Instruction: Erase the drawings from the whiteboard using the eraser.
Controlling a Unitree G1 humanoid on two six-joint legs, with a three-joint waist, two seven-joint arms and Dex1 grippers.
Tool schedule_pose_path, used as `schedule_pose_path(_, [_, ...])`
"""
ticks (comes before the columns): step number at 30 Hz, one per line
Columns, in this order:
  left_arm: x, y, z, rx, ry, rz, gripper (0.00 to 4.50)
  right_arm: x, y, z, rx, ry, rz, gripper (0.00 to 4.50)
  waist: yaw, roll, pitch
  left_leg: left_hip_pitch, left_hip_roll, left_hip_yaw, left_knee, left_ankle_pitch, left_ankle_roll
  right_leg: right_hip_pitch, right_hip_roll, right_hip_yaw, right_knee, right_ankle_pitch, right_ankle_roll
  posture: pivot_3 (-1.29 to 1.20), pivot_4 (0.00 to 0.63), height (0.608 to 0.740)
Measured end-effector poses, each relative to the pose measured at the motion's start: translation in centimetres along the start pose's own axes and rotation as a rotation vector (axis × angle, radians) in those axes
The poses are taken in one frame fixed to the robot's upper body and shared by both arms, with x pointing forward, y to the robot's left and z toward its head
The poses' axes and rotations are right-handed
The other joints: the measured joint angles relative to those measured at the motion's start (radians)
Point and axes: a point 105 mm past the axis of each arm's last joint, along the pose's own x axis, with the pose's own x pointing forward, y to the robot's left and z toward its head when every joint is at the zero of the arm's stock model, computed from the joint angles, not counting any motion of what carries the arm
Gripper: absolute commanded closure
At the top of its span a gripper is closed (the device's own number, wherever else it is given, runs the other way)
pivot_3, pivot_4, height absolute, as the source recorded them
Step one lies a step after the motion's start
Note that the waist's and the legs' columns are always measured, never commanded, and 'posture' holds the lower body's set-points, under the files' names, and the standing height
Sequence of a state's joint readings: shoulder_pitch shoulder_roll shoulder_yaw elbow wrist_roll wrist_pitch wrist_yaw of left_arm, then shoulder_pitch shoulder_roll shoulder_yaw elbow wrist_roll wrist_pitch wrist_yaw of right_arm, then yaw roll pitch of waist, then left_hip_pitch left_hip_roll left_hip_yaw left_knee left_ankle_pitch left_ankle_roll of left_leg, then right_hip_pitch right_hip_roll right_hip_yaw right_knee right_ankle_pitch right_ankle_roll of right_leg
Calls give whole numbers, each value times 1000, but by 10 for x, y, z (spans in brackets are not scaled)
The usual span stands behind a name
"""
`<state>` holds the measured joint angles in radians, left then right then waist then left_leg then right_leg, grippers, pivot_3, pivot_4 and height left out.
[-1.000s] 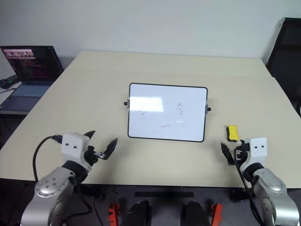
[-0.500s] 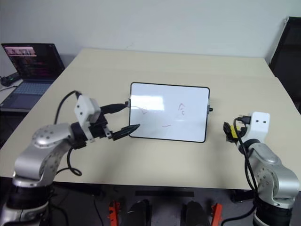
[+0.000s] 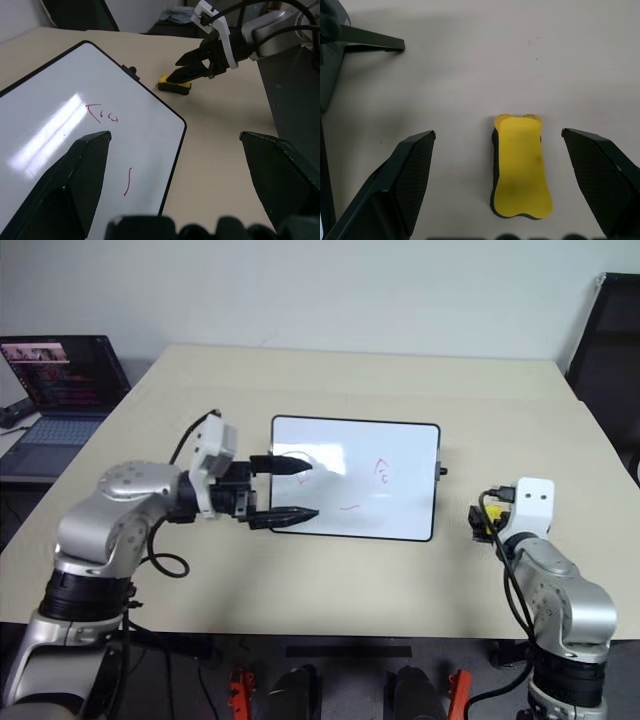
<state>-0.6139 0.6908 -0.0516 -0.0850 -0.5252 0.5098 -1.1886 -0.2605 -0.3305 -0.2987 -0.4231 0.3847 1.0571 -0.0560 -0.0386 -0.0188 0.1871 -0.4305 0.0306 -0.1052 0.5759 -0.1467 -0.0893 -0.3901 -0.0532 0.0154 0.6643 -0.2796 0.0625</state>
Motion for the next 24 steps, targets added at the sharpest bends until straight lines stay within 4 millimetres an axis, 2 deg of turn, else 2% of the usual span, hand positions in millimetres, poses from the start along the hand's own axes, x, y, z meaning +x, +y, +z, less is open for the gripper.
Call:
schedule_pose_path(6, [2, 1, -1, 14, 3, 4, 0, 13, -10, -12, -3, 21, -41, 58, 1, 0, 0, 0, 0, 0, 0, 0, 0, 0, 0, 0, 0, 0, 0, 0, 150, 740])
schedule_pose_path(15, [0, 2, -3, 21, 22, 16, 0, 27, -12, -13, -10, 12, -42, 58, 0, 0, 0, 0, 0, 0, 0, 0, 0, 0, 0, 0, 1, 1, -1, 0, 150, 740])
schedule_pose_path(18, [0, 2, -4, 21, 25, 18, 0, 31, -11, -18, -22, 31, -39, 690, 0, 0, 0, 0, 0, 0, 0, 0, 0, 0, 0, 0, 1, 1, -1, 0, 150, 740])
schedule_pose_path(24, [-1, 1, -8, 8, 33, 24, 0, 34, -11, -12, -32, 14, -45, 2860, 0, 0, 0, 0, 0, 0, 0, 0, 0, 0, 0, 0, 1, 1, -1, 0, 150, 740])
